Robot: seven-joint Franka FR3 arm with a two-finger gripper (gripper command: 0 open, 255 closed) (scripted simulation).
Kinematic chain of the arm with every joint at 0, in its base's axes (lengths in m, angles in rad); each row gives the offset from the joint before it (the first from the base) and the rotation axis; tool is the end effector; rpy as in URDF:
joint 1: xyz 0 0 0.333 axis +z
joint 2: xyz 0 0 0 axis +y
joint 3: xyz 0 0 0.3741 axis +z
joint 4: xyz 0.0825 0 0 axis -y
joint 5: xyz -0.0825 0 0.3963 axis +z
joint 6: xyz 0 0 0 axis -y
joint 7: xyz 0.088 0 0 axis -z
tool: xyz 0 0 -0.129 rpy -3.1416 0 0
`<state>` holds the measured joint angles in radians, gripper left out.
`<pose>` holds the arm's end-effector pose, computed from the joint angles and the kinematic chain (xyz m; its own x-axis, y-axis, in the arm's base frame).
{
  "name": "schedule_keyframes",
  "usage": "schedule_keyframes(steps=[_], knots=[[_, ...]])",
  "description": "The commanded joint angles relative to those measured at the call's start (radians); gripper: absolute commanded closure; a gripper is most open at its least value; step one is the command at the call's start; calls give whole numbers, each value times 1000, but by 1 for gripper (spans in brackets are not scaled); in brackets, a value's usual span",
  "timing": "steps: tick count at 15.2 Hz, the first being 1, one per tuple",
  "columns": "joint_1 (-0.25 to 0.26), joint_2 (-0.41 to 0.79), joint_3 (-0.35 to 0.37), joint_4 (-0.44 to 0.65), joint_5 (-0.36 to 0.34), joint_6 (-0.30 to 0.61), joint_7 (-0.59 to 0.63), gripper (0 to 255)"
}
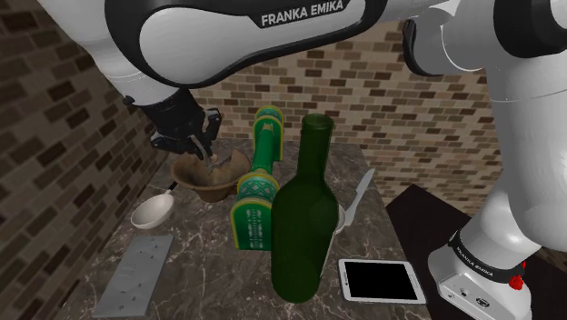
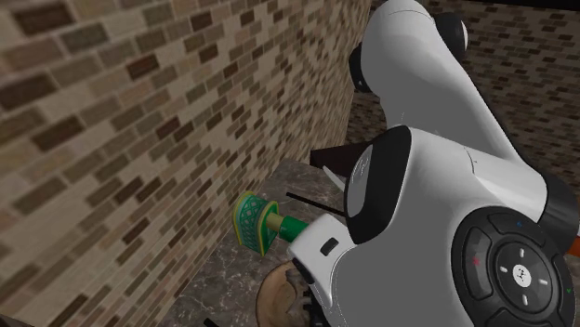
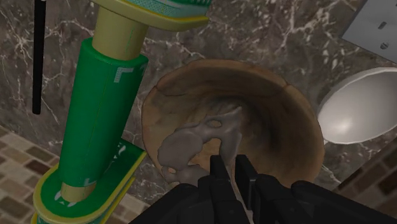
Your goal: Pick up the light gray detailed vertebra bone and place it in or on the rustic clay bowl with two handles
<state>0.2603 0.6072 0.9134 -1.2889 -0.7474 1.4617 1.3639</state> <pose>0.4936 0.5136 0.5027 0.9551 -0.1963 0.2219 -0.2522 -0.9318 0.2611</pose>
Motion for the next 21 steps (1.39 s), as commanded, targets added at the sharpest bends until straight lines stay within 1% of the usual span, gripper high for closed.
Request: schedule_keyframes(steps=[1,6,7,12,16,21], knots=[[-3,-2,1,-7,1,5,2,255],[-3,-2,1,-7,1,5,2,255],[-3,-2,1,-7,1,5,2,0],[-3,-2,1,-7,1,5,2,0],[106,33,-16,189,-20,-134,-32,0],[106,33,-16,189,-20,-134,-32,0]])
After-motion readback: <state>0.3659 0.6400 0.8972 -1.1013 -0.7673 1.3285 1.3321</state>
